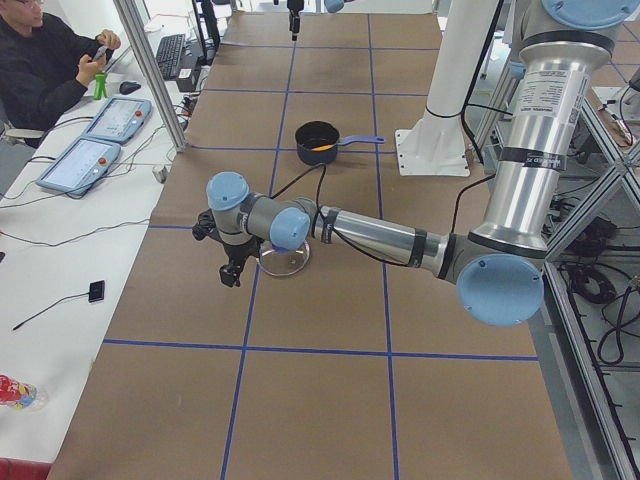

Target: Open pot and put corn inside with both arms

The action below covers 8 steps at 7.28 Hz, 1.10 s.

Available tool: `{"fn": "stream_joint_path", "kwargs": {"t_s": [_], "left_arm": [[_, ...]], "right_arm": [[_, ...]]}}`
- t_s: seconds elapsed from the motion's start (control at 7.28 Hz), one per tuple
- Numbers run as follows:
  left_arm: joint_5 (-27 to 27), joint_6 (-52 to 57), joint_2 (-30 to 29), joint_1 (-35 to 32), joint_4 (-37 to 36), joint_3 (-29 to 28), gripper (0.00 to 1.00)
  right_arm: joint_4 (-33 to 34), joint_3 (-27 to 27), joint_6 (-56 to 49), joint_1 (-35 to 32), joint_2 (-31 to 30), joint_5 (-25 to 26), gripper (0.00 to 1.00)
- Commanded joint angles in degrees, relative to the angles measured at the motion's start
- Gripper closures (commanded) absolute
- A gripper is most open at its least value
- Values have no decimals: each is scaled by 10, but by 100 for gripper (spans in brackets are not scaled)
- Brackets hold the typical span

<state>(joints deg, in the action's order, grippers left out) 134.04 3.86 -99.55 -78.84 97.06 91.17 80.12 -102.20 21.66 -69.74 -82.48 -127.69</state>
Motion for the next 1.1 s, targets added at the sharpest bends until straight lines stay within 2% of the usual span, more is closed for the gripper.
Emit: {"fn": "stream_joint_path", "kwargs": {"t_s": [0.0, 0.27, 0.69, 0.96], "left_arm": [[0, 37, 29, -37, -1, 1, 0], [0, 43, 40, -49, -1, 0, 0], [0, 43, 58, -65, -42, 2, 0], [1, 43, 66, -65, -84, 2, 0]], "right_arm": [[-1, 39, -86, -63, -37, -15, 0], [-4, 99, -88, -140, -41, -105, 0], [0, 105, -103, -186, -47, -57, 0], [13, 108, -159, -186, -78, -52, 0]]}}
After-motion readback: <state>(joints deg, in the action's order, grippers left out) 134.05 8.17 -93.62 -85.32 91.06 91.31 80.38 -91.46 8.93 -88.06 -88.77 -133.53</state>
